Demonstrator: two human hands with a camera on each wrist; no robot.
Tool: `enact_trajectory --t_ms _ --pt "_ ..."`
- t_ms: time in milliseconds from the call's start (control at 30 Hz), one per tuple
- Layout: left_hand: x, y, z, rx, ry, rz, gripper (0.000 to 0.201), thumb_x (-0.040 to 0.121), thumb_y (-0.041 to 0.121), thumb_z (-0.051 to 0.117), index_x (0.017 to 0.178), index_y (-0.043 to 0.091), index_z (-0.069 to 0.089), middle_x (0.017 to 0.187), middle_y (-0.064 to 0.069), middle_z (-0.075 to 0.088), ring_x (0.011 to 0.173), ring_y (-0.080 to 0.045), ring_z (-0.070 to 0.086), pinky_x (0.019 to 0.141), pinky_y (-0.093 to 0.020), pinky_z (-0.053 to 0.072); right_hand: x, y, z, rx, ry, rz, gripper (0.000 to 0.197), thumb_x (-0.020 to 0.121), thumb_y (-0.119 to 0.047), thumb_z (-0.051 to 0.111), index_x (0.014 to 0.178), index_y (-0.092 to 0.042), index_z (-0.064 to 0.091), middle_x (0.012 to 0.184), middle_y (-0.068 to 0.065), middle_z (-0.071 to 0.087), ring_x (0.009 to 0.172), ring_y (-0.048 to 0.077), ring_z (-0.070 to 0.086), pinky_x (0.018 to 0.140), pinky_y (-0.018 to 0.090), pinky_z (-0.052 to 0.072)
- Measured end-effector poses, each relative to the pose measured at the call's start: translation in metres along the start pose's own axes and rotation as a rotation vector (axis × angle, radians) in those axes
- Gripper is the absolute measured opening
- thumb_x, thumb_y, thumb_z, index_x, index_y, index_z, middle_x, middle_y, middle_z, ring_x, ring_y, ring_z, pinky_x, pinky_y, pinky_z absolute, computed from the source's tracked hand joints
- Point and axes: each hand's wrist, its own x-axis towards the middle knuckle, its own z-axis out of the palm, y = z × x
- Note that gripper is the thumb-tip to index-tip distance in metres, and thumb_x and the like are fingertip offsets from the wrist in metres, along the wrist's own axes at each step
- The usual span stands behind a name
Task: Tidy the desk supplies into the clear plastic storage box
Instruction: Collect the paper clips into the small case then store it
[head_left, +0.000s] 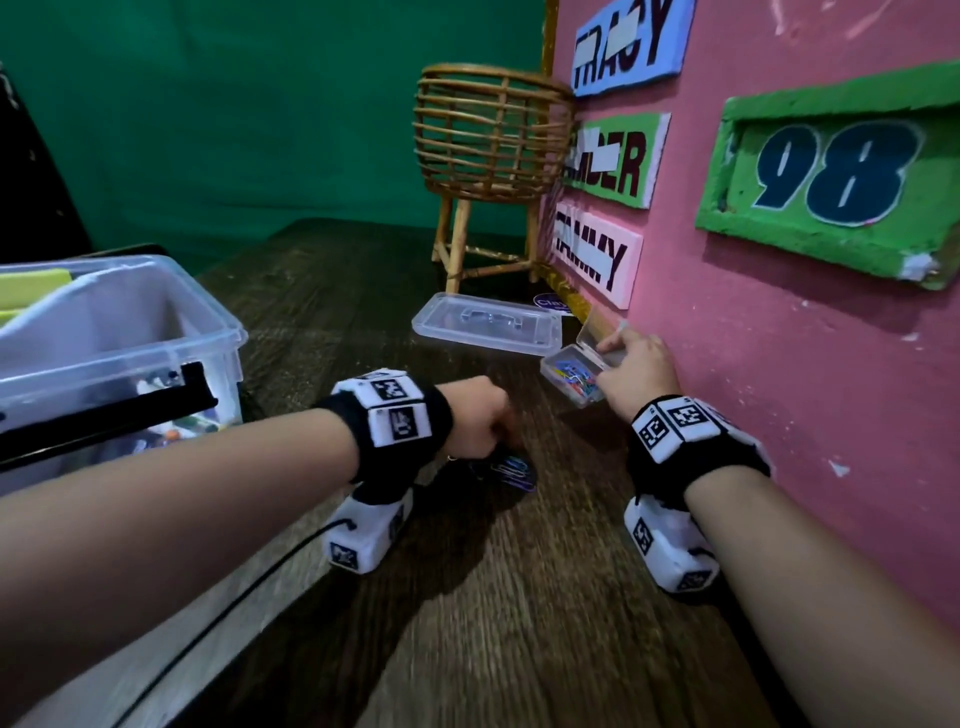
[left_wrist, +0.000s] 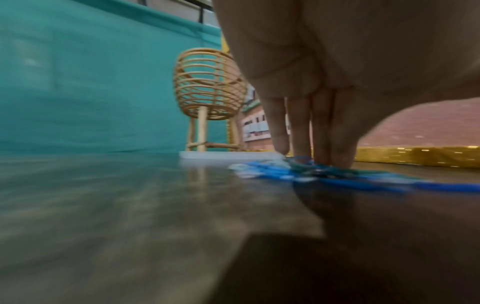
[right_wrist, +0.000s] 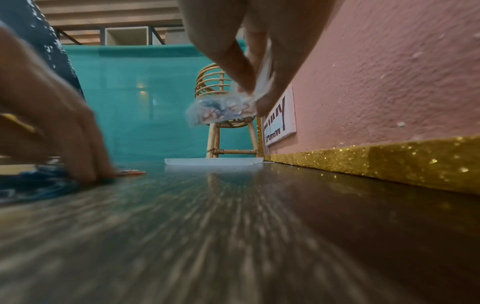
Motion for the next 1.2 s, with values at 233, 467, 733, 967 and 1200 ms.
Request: enact_trajectory --t_ms 233,467,733,967,1200 --pt "-0.005 -0.034 -0.002 -0.179 -0.124 -0.334 0.094 0.075 0.066 0.057 0.149 0.023 0.017 0.158 0.0 0.012 0.144 -0.022 0.019 0.118 -0.041 0.022 0.0 -0.001 0.009 -0.031 -0.239 -0.102 0.029 0.077 0.003 0.058 0.096 -0.018 0.064 0.119 0.006 0.057 0.106 0.023 0.056 0.081 0.024 0.044" --pt "-0.013 -0.032 0.004 -0.201 -0.185 -0.246 0.075 0.072 0.057 0.069 0.137 0.029 0.043 0.14 0.006 0.047 0.129 -0.017 0.046 0.108 -0.029 0.037 0.004 0.004 0.014 -0.046 -0.29 -0.125 0.033 0.077 0.008 0.054 0.094 -0.019 0.064 0.122 0.007 0.056 0.109 0.022 0.054 0.091 0.03 0.046" --pt "-0.014 -0.033 0.009 -0.168 -0.207 -0.137 0.095 0.059 0.066 0.07 0.142 0.036 0.033 0.149 0.006 0.032 0.137 -0.016 0.034 0.115 -0.035 0.029 0.008 0.005 0.017 -0.045 -0.303 -0.14 0.035 0.077 0.008 0.054 0.099 -0.017 0.065 0.123 0.006 0.054 0.112 0.022 0.053 0.089 0.027 0.045" --pt "-0.015 -0.03 0.003 -0.207 -0.063 -0.1 0.036 0.079 0.027 0.072 0.114 0.027 0.067 0.115 -0.001 0.061 0.097 -0.009 0.054 0.082 -0.018 0.04 0.005 0.004 0.015 -0.028 -0.357 -0.155 0.035 0.078 0.01 0.054 0.099 -0.015 0.067 0.113 0.004 0.062 0.098 0.015 0.052 0.079 0.019 0.037" --pt "-0.009 -0.028 0.001 -0.189 0.082 -0.106 0.02 0.083 0.016 0.066 0.102 0.017 0.07 0.104 0.0 0.069 0.085 -0.003 0.052 0.075 -0.015 0.04 0.006 0.004 0.017 0.037 -0.461 -0.148 0.036 0.075 0.011 0.06 0.093 -0.019 0.069 0.102 -0.001 0.059 0.101 0.019 0.058 0.09 0.035 0.051"
